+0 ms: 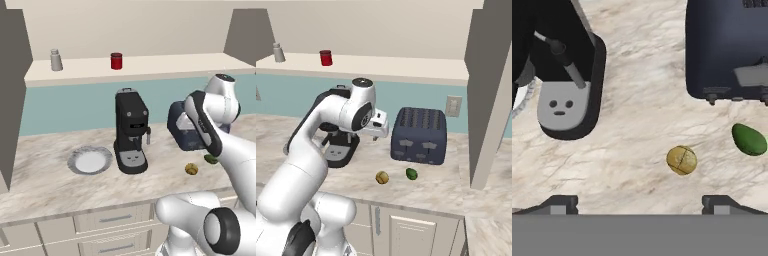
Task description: Pick the avocado and bread from the counter and place them on the plate. Then pick the jam from the cabinet and place it next to the plate. Lastly close the cabinet door.
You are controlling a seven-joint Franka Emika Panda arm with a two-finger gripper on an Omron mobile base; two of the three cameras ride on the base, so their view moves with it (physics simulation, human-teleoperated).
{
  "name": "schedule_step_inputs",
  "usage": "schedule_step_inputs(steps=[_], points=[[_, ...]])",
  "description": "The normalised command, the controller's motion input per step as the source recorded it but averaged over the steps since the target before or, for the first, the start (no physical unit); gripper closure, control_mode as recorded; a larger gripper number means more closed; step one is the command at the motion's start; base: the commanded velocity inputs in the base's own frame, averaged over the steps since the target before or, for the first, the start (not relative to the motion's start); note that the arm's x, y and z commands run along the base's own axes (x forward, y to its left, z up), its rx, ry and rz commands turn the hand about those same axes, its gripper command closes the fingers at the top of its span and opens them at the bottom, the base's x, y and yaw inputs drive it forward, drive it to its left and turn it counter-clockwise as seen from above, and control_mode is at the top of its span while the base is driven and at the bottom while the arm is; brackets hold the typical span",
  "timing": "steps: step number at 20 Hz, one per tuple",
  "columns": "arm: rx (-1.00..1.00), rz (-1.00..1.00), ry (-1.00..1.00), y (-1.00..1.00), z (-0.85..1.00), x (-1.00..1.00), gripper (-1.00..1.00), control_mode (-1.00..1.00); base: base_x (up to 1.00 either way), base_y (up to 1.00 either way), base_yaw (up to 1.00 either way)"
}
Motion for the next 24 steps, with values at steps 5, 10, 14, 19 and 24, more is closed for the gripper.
schedule_step_inputs(steps=[5,10,14,19,24], points=[[0.00,0.00,0.11,-0.16,-0.59,0.04,-1.00,-1.00,0.00,0.00,0.00],[0.00,0.00,0.08,0.00,-0.59,0.10,-1.00,-1.00,0.00,0.00,0.00],[0.00,-0.02,0.09,0.00,-0.60,0.16,-1.00,-1.00,0.00,0.00,0.00],[-0.06,0.00,0.01,-0.08,-0.60,0.03,-1.00,-1.00,0.00,0.00,0.00],[-0.06,0.00,0.00,-0.09,-0.48,0.06,-1.00,-1.00,0.00,0.00,0.00]])
